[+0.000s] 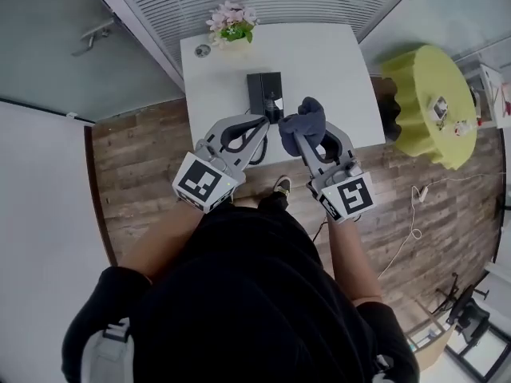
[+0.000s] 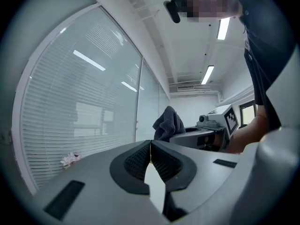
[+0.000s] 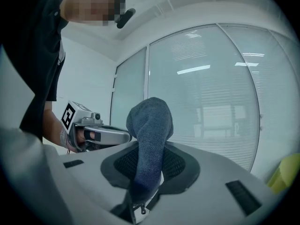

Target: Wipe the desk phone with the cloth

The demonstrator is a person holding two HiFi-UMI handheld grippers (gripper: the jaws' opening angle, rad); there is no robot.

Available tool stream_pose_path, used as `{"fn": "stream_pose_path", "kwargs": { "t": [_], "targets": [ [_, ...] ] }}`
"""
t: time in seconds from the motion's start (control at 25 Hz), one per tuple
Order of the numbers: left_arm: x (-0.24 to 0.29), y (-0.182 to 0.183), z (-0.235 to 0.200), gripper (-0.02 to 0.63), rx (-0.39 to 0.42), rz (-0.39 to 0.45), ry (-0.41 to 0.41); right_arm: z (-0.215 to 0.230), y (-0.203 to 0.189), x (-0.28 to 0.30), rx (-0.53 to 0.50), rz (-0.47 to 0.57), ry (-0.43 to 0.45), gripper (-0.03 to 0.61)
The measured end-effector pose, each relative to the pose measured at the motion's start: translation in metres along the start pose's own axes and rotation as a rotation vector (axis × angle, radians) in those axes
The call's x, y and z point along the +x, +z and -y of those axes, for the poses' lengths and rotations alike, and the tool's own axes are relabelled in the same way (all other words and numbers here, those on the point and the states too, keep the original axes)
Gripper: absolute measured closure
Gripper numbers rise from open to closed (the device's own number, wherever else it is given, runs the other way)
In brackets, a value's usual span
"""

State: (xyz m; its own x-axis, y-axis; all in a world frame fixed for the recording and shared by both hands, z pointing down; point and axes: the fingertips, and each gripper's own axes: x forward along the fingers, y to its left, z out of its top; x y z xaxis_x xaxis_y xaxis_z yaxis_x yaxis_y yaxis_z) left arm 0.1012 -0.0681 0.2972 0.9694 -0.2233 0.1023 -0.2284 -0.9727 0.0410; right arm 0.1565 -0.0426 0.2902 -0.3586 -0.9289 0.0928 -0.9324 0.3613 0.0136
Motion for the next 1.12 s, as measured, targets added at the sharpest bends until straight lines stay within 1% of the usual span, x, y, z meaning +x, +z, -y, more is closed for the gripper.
{"fn": "stream_pose_path", "kwargs": {
  "t": [0.2,0.36,0.48,0.64,0.84,1.0,1.12],
  "targets": [
    [0.031,-0.005,-0.008,0.603,-0.012,-0.007,0.093,0.038,-0.011,0.008,-0.008,-0.016,0.089,0.476],
    [0.046,-0.009,-0.012,0.603,-0.019,-0.021,0.177,0.059,-0.019,0.013,0.0,-0.023,0.167,0.476],
    [0.065,-0.01,-0.008,0.603,-0.02,-0.019,0.222,0.078,-0.02,0.007,-0.001,-0.021,0.204,0.476],
    [0.08,-0.012,-0.013,0.603,-0.017,-0.018,0.279,0.095,-0.028,0.009,-0.001,-0.033,0.245,0.476],
    [0.087,-0.028,-0.026,0.603,-0.027,-0.027,0.337,0.107,-0.051,0.021,0.02,-0.056,0.274,0.476],
    [0.09,-0.047,-0.045,0.603,-0.043,-0.048,0.371,0.111,-0.07,0.043,0.012,-0.084,0.292,0.476],
    [0.093,-0.066,-0.06,0.603,-0.062,-0.064,0.381,0.114,-0.089,0.062,0.004,-0.113,0.294,0.476]
  ]
}}
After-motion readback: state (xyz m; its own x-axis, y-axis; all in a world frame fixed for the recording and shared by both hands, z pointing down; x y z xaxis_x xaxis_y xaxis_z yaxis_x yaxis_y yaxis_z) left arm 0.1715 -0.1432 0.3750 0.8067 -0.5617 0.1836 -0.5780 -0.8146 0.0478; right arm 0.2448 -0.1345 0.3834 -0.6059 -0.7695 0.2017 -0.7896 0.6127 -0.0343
